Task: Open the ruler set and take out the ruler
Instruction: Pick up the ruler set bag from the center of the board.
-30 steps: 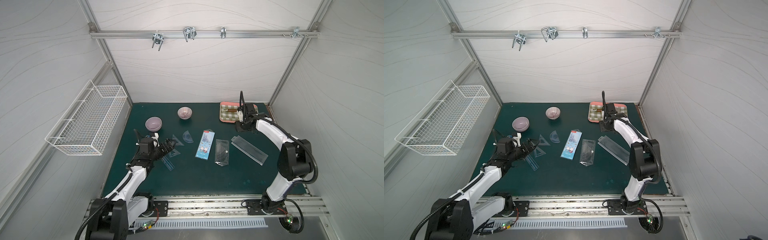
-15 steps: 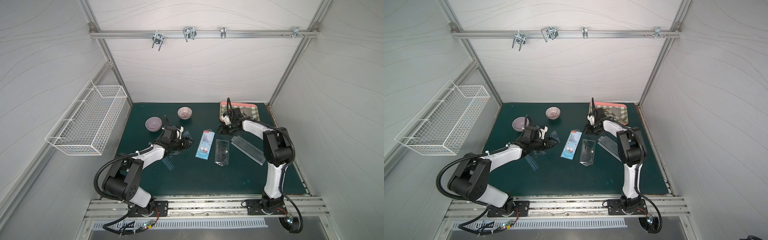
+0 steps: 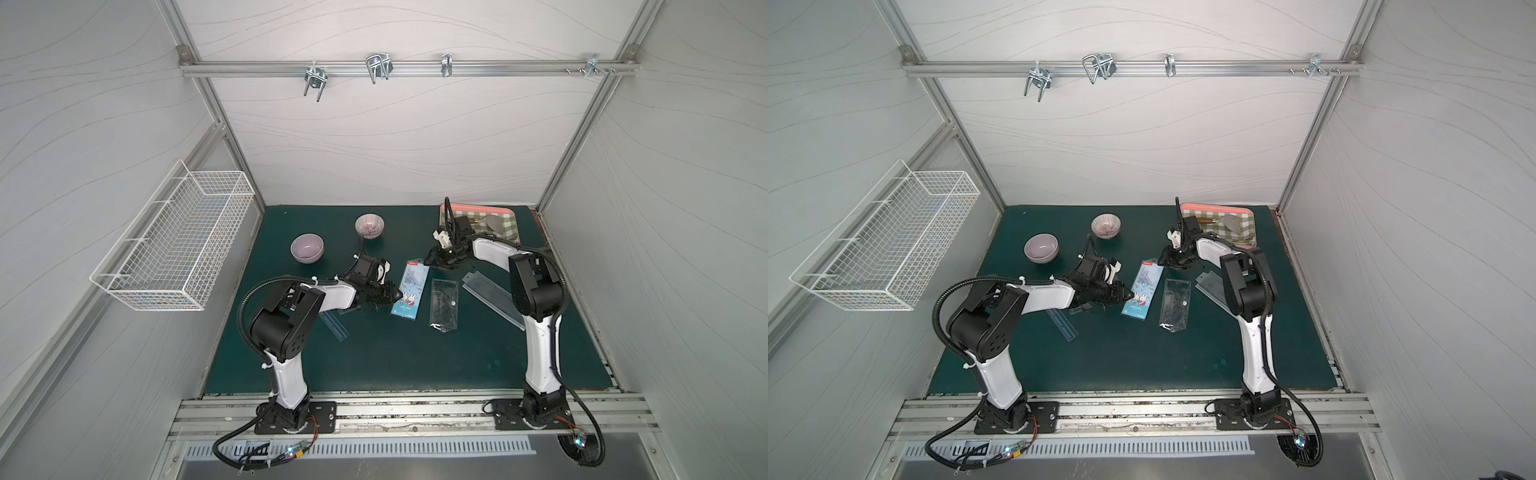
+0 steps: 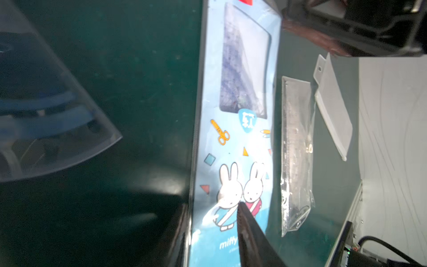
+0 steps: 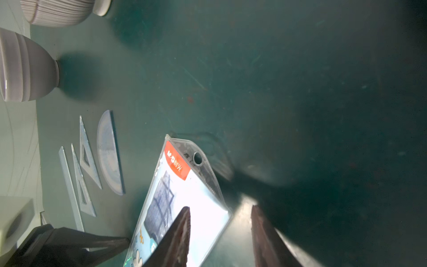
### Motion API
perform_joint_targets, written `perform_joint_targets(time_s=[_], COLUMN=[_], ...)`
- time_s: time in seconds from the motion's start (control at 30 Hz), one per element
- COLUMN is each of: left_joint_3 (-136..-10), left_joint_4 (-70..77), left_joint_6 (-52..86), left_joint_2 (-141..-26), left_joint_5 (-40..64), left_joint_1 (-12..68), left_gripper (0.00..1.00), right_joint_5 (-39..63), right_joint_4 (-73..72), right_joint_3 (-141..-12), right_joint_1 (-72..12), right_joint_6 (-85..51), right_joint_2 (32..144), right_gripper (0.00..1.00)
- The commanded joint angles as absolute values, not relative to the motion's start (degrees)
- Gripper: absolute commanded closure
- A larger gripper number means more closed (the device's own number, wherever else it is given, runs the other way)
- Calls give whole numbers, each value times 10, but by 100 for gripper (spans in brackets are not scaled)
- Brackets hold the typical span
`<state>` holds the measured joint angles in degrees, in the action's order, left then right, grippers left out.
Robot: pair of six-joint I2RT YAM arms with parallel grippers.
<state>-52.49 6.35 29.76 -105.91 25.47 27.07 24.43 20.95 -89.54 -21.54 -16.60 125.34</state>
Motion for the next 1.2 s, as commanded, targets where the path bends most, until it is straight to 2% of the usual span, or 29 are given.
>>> perform_joint_targets(time_s=[0.0,0.23,0.43,0.53,0.87,0.97,1.03,1.17], left_joint_3=[-551,-561,-562,-558,-558,-555,-554,-544], left_joint_4=[72,58,58,58,56,50,43,37], left_joint_6=[291,287,285,282,279,276,273,264], left_joint_2=[-1085,-1103,-1108,-1104,-1100,-1090,-1080,-1046], left_joint_5=[247,241,241,239,234,223,213,193], left_joint_1=[274,275,275,275,275,275,275,277], left_gripper=[64,65,66,66,66,60,52,41], right_joint_5=[256,274,287,291,289,285,281,268], right_joint_4=[209,209,204,203,213,220,225,234], right_joint_3=[-908,-921,-914,-912,-904,-899,-894,-881], right_joint_1=[-228,-238,-240,-240,-243,-243,-244,-249], right_joint_6=[-174,-178,-179,-179,-172,-171,-169,-167], right_joint_2=[1273,1285,1273,1264,1230,1208,1188,1138], right_gripper=[57,70,92,100,100,100,100,100])
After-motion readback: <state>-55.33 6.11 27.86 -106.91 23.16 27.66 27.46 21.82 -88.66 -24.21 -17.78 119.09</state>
